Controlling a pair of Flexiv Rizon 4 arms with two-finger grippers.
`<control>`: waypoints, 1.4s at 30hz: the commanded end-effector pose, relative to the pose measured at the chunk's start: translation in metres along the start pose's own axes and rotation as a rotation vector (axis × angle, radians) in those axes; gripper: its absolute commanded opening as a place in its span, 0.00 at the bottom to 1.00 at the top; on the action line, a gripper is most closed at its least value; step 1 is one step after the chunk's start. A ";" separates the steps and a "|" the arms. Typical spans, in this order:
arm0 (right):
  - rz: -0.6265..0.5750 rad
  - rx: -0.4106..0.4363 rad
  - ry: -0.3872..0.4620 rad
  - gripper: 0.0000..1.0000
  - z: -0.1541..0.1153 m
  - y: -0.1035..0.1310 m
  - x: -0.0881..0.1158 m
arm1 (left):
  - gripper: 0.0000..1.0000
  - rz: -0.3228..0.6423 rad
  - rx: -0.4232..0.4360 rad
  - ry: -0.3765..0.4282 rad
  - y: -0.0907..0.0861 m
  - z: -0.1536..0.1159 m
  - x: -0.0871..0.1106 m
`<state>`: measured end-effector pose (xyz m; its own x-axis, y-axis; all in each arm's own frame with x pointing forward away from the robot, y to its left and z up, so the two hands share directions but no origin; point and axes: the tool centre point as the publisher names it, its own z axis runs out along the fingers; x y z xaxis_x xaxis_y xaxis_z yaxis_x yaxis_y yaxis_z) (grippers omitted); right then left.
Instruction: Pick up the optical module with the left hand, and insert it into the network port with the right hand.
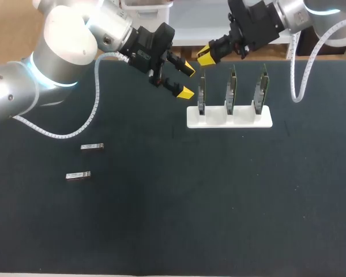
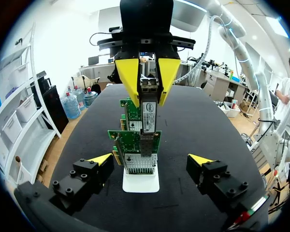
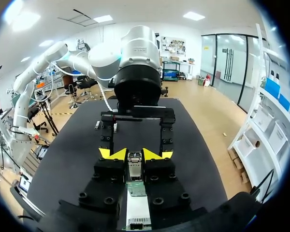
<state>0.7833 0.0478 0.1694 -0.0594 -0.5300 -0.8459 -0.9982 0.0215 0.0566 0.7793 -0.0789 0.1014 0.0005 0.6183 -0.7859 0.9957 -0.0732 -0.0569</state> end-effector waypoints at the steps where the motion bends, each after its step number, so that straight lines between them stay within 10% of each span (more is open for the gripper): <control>1: -0.004 0.004 -0.003 0.00 -0.001 0.002 0.000 | 1.00 -0.003 0.004 0.006 0.002 0.000 -0.001; 42: -0.023 -0.016 -0.006 0.00 -0.003 -0.001 -0.001 | 1.00 -0.003 0.004 0.006 0.002 0.000 -0.001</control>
<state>0.7839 0.0462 0.1721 -0.0379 -0.5268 -0.8491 -0.9989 -0.0028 0.0464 0.7793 -0.0789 0.1014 0.0006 0.6183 -0.7859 0.9957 -0.0732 -0.0569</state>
